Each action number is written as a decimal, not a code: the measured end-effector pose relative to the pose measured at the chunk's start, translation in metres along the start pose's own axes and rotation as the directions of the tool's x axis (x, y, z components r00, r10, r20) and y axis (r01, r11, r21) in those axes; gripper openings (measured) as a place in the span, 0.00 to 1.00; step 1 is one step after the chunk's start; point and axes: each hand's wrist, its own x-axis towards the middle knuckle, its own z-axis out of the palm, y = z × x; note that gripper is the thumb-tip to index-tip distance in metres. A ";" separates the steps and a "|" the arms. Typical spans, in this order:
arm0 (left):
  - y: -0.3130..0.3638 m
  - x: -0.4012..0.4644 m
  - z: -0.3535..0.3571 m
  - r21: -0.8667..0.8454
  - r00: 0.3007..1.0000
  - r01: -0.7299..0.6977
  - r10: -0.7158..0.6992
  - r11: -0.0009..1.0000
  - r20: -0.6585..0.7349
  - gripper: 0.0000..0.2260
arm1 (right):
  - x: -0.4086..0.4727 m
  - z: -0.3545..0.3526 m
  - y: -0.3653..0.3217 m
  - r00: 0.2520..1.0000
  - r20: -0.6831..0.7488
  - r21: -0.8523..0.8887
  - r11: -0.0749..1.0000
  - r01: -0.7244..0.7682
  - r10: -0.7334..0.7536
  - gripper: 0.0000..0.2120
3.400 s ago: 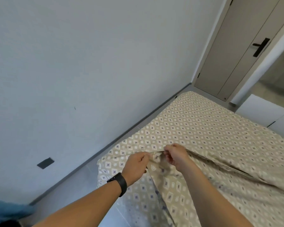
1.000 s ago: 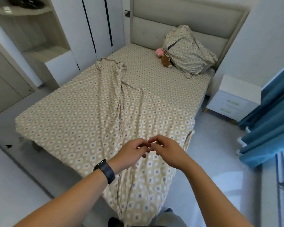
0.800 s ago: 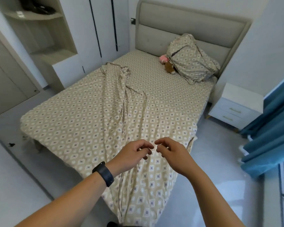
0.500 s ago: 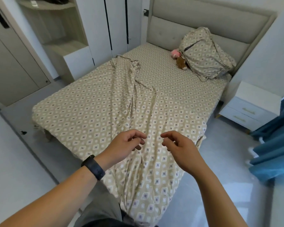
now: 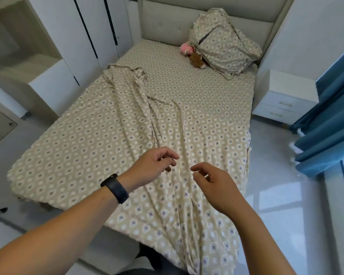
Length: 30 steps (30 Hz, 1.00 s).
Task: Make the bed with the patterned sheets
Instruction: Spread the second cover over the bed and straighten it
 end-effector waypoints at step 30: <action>-0.099 -0.017 -0.297 0.168 0.993 -0.106 0.094 0.980 0.077 0.09 | 0.142 0.203 -0.244 0.978 -0.187 -0.061 0.995 0.081 -0.091 0.11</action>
